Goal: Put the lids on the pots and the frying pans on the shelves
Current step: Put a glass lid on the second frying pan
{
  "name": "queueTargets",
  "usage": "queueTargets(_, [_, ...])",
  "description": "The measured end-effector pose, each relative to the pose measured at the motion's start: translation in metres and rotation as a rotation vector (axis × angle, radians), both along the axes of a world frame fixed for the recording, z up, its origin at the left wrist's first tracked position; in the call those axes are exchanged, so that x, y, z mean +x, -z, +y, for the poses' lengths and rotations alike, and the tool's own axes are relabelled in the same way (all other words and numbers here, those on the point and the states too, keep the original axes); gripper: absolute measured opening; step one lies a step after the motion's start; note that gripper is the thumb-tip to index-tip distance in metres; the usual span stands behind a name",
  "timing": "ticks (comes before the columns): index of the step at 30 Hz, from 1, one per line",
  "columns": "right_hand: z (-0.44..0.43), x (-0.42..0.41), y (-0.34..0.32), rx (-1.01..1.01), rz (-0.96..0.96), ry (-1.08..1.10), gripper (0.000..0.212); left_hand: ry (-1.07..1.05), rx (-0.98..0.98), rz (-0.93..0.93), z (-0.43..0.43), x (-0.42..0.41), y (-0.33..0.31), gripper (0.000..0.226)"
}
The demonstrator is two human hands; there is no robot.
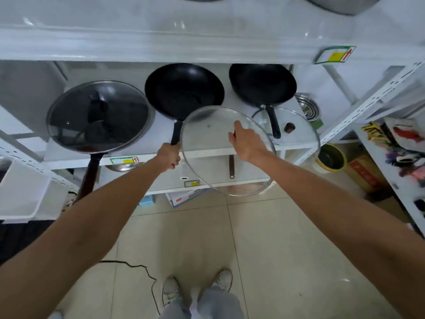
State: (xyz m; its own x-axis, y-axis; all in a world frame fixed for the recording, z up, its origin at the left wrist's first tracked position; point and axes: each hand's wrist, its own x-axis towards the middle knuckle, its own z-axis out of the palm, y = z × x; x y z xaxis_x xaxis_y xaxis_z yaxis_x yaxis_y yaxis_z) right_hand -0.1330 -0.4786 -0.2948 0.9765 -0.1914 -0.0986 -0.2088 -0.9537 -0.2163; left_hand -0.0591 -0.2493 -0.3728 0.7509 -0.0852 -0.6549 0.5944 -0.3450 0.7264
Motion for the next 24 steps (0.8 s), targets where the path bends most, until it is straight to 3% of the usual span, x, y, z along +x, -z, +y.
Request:
queueTargets(2, [-0.006,0.005,-0.017,-0.065,-0.066,-0.005,0.036,0.001,-0.054,-0.013,-0.016,-0.021,0.0,0.033])
queueTargets(5, [-0.011,0.032,-0.026,0.014,-0.161,-0.042,0.037,-0.022,-0.107,-0.038,-0.035,-0.05,0.004,0.031])
queueTargets(9, [-0.008,0.081,-0.021,-0.02,-0.18,-0.085,0.044,-0.092,-0.065,-0.088,-0.049,-0.078,0.011,0.034])
queueTargets(15, [0.01,0.134,0.008,-0.027,-0.125,-0.113,0.042,-0.104,0.051,-0.073,-0.061,-0.084,0.006,0.025])
queueTargets(22, [0.031,0.172,0.035,0.017,-0.06,-0.179,0.051,0.024,0.164,-0.087,-0.072,-0.052,-0.005,0.013])
queueTargets(24, [0.033,0.179,0.042,0.039,-0.085,-0.188,0.05,0.094,0.301,-0.127,-0.076,-0.053,-0.003,0.021])
